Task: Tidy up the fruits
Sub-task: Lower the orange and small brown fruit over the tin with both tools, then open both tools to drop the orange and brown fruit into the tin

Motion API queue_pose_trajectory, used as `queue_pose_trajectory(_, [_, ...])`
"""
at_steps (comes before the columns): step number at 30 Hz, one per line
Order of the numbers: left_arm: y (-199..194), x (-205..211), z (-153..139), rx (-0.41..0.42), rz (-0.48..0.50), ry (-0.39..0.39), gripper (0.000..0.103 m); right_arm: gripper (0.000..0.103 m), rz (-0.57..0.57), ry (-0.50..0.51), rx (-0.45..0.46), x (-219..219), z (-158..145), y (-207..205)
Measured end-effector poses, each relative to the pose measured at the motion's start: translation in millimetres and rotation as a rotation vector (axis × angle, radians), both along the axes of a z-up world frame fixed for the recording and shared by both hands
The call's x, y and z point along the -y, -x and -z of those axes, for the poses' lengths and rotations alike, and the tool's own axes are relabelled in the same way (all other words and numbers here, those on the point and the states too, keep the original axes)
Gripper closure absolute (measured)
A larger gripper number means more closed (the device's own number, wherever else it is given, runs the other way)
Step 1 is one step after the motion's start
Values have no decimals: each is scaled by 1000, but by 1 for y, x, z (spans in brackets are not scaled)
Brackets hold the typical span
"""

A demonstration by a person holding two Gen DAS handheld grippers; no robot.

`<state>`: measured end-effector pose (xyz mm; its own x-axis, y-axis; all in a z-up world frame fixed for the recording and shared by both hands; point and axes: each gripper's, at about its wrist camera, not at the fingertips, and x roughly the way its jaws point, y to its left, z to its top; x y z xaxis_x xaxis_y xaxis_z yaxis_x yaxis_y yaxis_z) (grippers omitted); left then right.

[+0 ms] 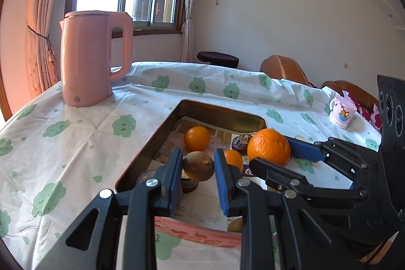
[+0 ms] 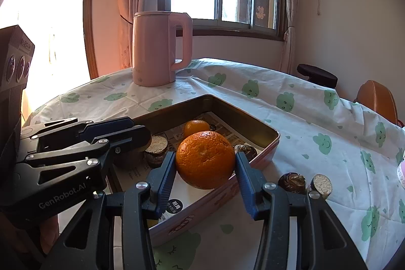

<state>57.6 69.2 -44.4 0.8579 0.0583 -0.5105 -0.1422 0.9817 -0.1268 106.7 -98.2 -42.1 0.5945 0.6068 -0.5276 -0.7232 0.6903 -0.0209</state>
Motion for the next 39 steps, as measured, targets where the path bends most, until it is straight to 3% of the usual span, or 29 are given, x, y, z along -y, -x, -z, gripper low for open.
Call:
queue_pose_trajectory(25, [-1, -2, 5, -14, -10, 0, 77, 51, 4, 25, -36, -5, 5, -6])
queue_pose_trajectory(29, [0, -2, 4, -12, -21, -5, 72, 47, 14, 11, -35, -2, 4, -7])
queue_pose_trajectory(34, [2, -5, 3, -13, -46, 2, 56, 45, 30, -9, -28, 3, 2, -7])
queue_pose_trajectory(39, [2, -5, 3, -13, -52, -9, 51, 41, 45, -35, -29, 9, 0, -8])
